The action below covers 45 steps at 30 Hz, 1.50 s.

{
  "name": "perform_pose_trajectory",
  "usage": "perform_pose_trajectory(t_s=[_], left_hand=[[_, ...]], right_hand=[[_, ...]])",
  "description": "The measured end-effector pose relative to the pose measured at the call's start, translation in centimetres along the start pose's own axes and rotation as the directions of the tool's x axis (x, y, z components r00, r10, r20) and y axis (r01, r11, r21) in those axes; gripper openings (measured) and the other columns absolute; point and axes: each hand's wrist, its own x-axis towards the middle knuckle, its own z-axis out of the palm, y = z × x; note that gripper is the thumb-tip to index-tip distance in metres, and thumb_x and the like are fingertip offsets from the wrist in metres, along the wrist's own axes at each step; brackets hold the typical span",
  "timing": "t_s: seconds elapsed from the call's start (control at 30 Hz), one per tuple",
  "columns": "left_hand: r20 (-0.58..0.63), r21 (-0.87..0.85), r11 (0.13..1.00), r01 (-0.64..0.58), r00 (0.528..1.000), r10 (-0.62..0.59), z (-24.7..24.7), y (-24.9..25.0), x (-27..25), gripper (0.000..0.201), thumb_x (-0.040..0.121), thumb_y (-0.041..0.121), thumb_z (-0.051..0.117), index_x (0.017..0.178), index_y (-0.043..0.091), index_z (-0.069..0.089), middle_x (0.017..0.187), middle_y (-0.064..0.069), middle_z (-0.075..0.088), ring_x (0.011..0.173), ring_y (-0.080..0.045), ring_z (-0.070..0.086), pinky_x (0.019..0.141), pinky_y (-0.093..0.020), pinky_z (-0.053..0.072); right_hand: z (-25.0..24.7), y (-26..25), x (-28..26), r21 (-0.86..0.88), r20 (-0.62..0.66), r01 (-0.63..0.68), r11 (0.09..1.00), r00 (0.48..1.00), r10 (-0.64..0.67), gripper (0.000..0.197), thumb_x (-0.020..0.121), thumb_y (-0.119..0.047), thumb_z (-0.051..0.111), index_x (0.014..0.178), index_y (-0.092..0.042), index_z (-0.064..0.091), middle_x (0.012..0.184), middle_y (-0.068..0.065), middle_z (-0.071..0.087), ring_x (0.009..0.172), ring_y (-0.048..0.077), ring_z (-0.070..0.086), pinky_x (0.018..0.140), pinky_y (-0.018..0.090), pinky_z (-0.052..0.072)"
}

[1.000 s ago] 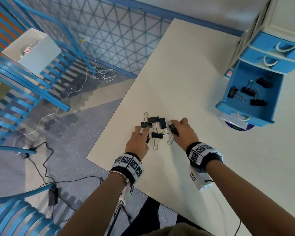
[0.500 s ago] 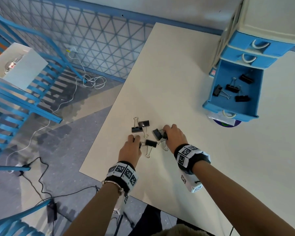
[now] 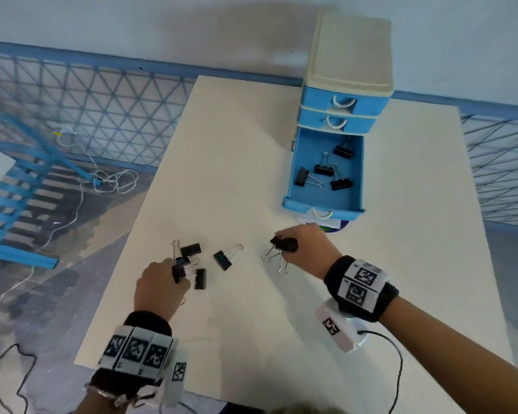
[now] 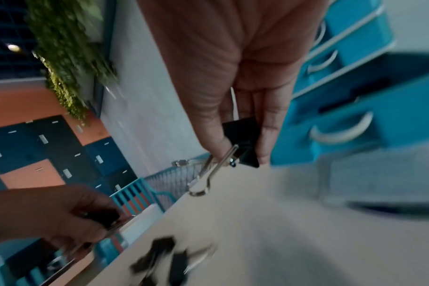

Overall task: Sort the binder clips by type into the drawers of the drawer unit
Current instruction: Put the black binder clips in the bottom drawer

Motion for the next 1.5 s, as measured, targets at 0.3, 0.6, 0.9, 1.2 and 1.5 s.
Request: perform_pose_trajectory(t_s=[0.3,0.6,0.9,1.2,1.5], left_hand=[[-0.037,-0.265,0.892,-0.365,0.929,0.369,0.6,18.1,3.2,0.039,0.081,0.017,0.062,0.118,0.01,0.056,0.113,-0.019,0.06,0.107,-0.032,0.056,0.092,-0.033,0.042],[-0.064,-0.371,0.87,-0.325,0.943,0.326,1.2,25.1,5.8,0.038,0.092,0.01,0.047,0.13,0.006,0.042,0.143,-0.019,0.032,0.123,-0.036,0.043,0.1,-0.037,0.036],[-0.127,-0.303,0.881,-0.364,0.931,0.341,3.8,13.7,3.8,0.046,0.088,0.001,0.043,0.132,0.014,0.043,0.149,-0.011,0.026,0.132,-0.024,0.034,0.102,-0.031,0.037],[-0.022,-0.05,0.991,-0.121,0.993,0.12,4.3,-0.2,3.2,0.062,0.085,0.002,0.049,0.14,0.019,0.026,0.151,-0.011,0.016,0.138,-0.029,0.02,0.103,-0.039,0.04],[0.208,0.219,0.911,-0.349,0.929,0.306,4.1,-2.6,5.2,0.08,0.084,-0.003,0.047,0.144,0.029,0.005,0.155,-0.009,0.002,0.14,-0.03,0.01,0.091,-0.039,0.048]], right_hand=[[-9.4,5.8,5.8,0.077,-0.4,-0.206,0.975,0.89,0.22,0.027,0.079,-0.002,0.06,0.106,-0.005,0.062,0.105,0.021,0.067,0.096,0.034,0.061,0.076,0.03,0.045],[-9.1,7.3,8.6,0.138,-0.458,-0.279,0.95,0.833,0.311,0.02,0.084,-0.001,0.055,0.101,-0.001,0.066,0.122,0.025,0.052,0.107,0.039,0.054,0.093,0.034,0.042],[-4.6,2.2,7.4,-0.045,-0.417,0.022,0.999,0.908,-0.039,0.041,0.09,-0.005,0.048,0.131,-0.004,0.046,0.14,0.024,0.042,0.131,0.037,0.037,0.111,0.043,0.03],[6.6,-3.7,5.7,-0.266,0.171,0.172,0.949,0.977,-0.129,0.065,0.087,-0.03,0.057,0.142,-0.022,0.024,0.145,0.01,0.033,0.126,0.029,0.041,0.096,0.04,0.044],[12.2,-4.5,5.9,-0.451,0.3,0.206,0.868,0.951,-0.07,0.066,0.088,-0.021,0.057,0.142,-0.024,0.02,0.143,0.012,0.028,0.128,0.03,0.032,0.087,0.042,0.05]])
